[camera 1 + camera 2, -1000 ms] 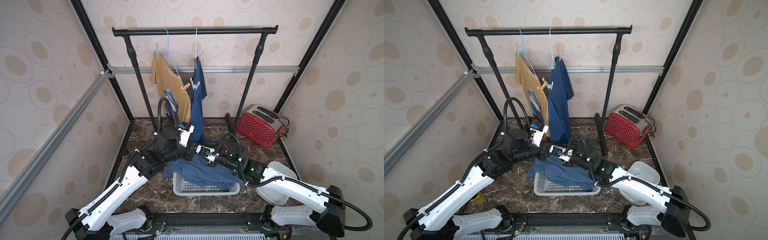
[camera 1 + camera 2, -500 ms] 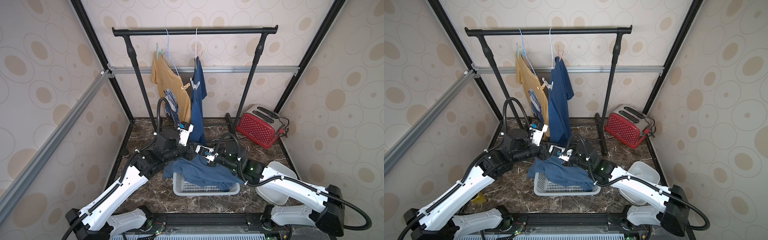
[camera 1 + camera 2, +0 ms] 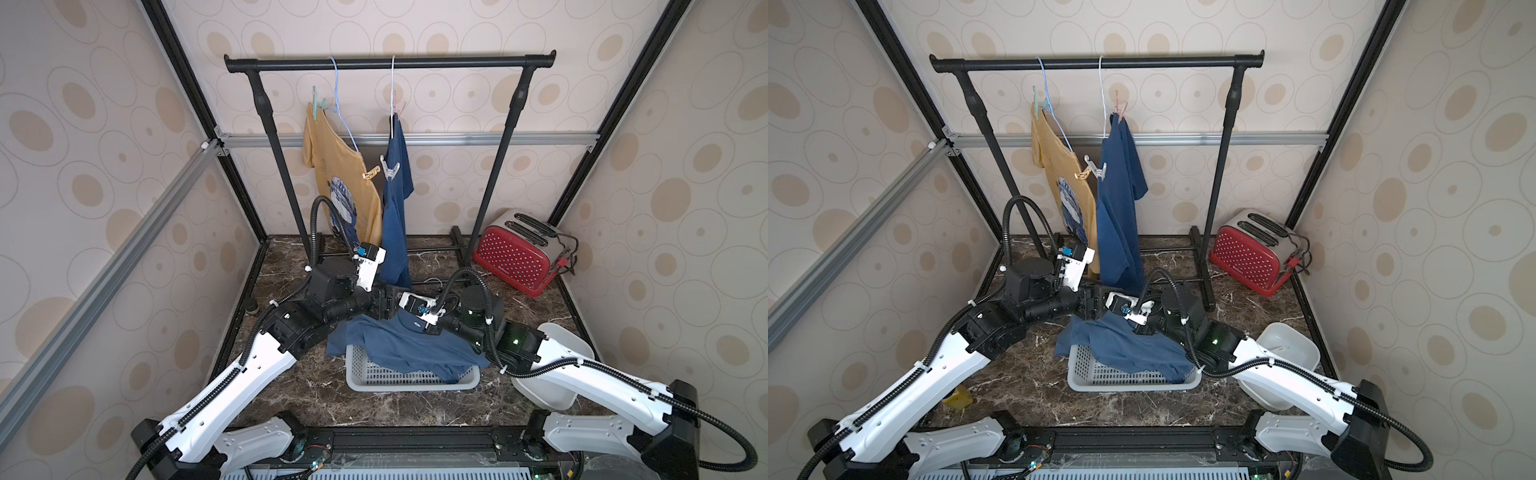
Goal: Remove the clothespins securing t-shirts to the hanger
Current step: Place the clothespin in the storage box.
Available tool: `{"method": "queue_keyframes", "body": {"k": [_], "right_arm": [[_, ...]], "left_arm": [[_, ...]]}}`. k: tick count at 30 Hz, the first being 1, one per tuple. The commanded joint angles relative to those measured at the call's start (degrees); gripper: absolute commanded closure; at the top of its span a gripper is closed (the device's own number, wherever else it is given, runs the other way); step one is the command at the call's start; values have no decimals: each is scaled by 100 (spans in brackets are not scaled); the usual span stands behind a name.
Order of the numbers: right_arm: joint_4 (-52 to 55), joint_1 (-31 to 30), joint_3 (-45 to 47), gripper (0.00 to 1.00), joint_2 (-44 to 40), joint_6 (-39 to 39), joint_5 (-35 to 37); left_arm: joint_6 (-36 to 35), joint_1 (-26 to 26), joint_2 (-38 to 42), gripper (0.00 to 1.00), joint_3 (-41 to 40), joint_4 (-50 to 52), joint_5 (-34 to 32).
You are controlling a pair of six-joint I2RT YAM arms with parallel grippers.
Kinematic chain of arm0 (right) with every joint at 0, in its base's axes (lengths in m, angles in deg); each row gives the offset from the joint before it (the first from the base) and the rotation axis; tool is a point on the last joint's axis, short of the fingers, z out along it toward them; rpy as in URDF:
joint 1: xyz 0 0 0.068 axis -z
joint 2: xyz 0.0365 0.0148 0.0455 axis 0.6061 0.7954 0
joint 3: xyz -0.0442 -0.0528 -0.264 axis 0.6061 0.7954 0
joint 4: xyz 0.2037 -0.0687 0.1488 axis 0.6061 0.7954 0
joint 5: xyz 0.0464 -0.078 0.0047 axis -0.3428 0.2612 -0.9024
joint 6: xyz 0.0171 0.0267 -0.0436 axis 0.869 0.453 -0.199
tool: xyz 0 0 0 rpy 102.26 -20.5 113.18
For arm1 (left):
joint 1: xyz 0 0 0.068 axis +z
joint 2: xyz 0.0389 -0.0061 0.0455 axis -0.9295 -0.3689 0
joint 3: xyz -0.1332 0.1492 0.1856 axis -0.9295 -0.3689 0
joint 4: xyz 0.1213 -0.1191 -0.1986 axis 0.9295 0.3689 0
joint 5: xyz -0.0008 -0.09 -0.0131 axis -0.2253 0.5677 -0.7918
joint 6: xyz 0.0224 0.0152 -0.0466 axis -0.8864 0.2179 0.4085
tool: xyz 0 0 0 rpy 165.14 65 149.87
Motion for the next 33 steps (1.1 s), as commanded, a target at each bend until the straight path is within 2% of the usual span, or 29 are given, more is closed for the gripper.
{"method": "queue_keyframes", "body": {"k": [1, 8, 19, 26, 33], "right_arm": [[315, 118, 210, 97, -263, -57, 148], [734, 464, 469, 97, -599, 81, 277], [2046, 1094, 528, 98, -1264, 169, 631], [2783, 1790, 806, 98, -1826, 261, 1012], [3597, 3044, 1370, 97, -2603, 120, 1266]], "left_arm": [[-36, 300, 177, 24, -28, -283, -176], [-137, 462, 183, 23, -340, -643, 25], [-128, 467, 141, 20, -1142, -1859, 512], [11, 466, 371, 17, -2052, -3251, 946], [-449, 466, 680, 17, -2492, -3330, 947]]}}
